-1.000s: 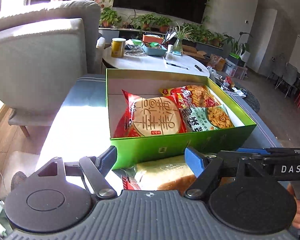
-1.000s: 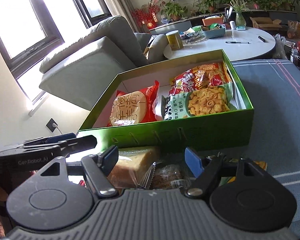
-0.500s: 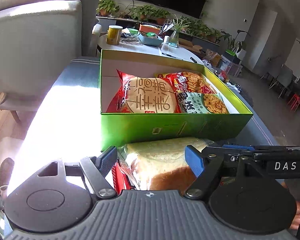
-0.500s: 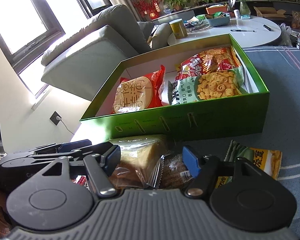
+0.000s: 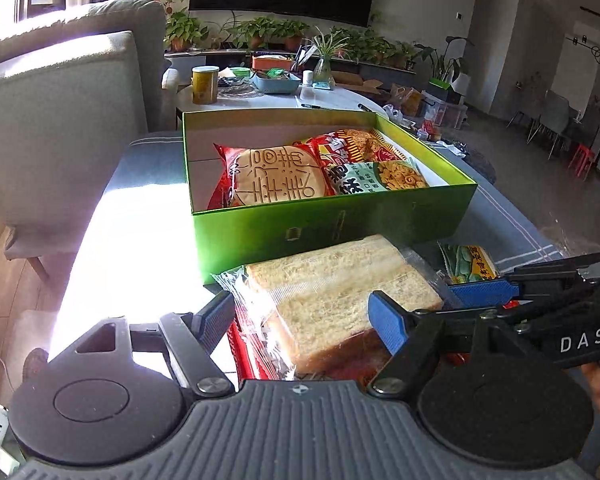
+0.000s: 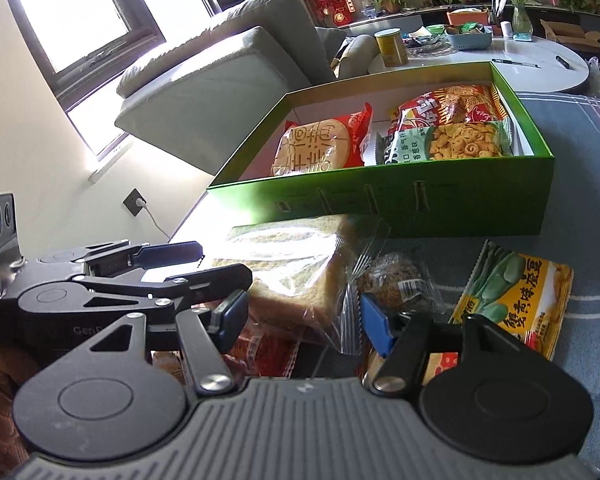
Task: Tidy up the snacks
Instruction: 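Reach the right gripper down and grasp the plastic-wrapped bread loaf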
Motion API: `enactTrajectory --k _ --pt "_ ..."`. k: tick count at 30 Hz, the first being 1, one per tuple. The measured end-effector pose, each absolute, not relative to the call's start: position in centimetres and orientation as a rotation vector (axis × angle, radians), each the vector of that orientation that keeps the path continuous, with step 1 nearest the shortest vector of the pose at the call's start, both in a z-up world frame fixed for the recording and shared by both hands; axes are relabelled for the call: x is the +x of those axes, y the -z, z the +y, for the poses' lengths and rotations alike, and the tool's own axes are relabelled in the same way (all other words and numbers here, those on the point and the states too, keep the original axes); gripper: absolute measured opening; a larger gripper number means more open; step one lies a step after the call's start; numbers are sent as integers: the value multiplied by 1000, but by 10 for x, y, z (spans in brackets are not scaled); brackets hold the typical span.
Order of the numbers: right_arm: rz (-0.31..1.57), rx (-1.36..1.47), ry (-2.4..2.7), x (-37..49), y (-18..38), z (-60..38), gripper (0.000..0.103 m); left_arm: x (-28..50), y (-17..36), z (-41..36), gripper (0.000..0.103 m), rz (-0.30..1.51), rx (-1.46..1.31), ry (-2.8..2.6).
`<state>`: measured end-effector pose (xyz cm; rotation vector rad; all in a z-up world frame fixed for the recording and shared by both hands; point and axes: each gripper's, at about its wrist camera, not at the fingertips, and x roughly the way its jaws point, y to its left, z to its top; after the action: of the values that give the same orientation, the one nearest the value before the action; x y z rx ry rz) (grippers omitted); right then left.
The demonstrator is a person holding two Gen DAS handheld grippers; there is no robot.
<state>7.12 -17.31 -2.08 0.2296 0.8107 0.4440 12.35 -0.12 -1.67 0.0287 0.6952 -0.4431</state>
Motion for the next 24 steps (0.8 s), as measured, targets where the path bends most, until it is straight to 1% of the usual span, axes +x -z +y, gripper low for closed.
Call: enactTrajectory --k 6,12,16,24 --pt "790 180 -417 67 14 -180 78 121 9 0 71 677 44 457" --pt "747 296 -344 84 2 -201 78 137 2 20 71 697 -107 388" --pt "783 335 -334 101 6 -198 78 149 9 24 71 772 -223 360" --pt "854 329 -391 99 24 -185 78 139 19 16 70 822 -186 419"
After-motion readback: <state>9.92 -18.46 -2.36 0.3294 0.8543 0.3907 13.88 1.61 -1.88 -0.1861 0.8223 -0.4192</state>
